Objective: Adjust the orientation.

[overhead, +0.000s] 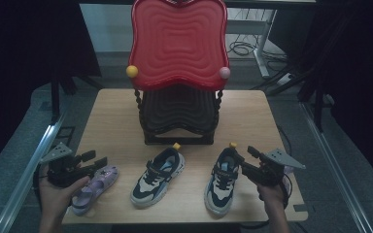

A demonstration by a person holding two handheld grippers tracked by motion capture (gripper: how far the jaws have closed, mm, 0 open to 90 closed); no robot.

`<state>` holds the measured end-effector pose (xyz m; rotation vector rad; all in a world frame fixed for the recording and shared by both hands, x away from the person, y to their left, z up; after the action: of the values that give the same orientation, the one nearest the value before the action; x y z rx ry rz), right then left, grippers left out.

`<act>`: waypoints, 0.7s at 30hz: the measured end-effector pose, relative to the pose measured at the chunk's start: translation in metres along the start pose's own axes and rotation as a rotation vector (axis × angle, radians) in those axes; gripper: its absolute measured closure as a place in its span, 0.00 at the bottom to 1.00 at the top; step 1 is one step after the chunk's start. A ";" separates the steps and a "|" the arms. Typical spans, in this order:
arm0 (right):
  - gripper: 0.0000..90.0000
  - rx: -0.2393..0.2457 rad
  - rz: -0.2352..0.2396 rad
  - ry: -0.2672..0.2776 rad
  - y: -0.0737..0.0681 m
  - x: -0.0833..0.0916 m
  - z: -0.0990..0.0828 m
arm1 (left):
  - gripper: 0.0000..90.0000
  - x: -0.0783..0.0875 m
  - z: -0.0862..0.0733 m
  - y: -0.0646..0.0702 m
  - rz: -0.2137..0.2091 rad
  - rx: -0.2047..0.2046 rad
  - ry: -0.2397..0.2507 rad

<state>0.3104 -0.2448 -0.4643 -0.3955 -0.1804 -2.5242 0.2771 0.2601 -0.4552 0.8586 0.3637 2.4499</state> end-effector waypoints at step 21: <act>0.96 0.009 -0.006 -0.136 0.031 0.035 -0.040 | 0.44 -0.019 -0.007 0.004 -0.012 -0.016 -0.054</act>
<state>0.2906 -0.2973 -0.4895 -0.5643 -0.2451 -2.5018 0.2839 0.2452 -0.4685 0.9108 0.3277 2.4108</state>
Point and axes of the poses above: each handheld gripper's, and its own axes: x roughly backward along the jaws, z roughly out of its top, y roughly to its right, the point moved 5 cm from there along -x, roughly forward along the jaws, and after that the axes turned 12 degrees about x, right-handed, at the moved point
